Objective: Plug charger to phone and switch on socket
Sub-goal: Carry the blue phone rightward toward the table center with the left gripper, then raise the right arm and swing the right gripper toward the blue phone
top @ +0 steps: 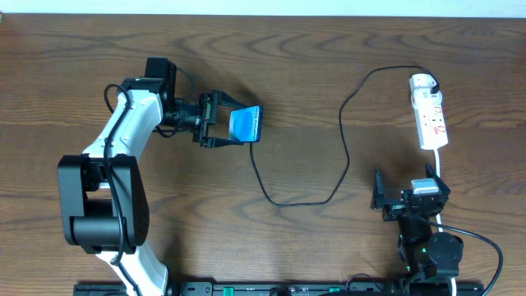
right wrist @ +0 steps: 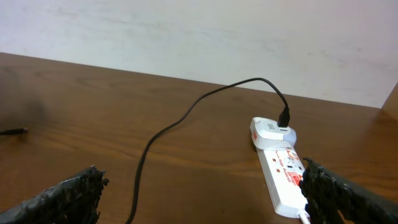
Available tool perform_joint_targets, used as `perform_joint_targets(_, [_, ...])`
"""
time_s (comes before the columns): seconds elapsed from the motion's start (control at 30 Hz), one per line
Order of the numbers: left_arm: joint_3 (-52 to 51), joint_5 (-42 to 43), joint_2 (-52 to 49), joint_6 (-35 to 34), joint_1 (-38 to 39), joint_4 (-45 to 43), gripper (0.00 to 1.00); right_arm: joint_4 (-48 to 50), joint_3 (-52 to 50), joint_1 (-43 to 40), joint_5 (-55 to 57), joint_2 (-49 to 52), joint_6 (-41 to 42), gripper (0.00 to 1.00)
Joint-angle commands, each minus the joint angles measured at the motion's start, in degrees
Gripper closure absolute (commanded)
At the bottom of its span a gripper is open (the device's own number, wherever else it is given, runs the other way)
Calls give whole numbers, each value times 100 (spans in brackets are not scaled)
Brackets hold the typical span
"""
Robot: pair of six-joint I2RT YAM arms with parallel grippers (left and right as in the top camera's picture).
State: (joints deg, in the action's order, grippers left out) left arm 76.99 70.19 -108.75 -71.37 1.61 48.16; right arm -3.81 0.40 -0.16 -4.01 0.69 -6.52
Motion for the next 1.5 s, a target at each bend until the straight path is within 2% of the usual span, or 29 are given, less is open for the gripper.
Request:
perform_joint_targets(0.0, [127,267,107,-55,-24,15,47,-20,-9,37,44,-31,-37,1])
perform_joint_targets(0.3, [127,267,107,-55,-26,-11,47,382,-9,37,44,-31,-39,1])
perform_joint_targets(0.47, [127,267,107,-59,-26,-232,51,422,-9,37,37,-31,-37,1])
perform_joint_targets(0.77, [127,267,107,-184,-26,-321,51,428,-9,37,-417,-31,-37,1])
perform_joint_targets(1.03, [127,243,107,-385,-24,-750,51,540,-4,37,-850,149,-39,1])
perform_joint_targets(1.3, [127,-138,107,-570,-24,-1080,51,1036,448,35,-1252,1403,-44,1])
perform_joint_targets(1.47, [127,-855,107,-566,-26,-1196,51,1049,1580,13,-1725,3237,-149,1])
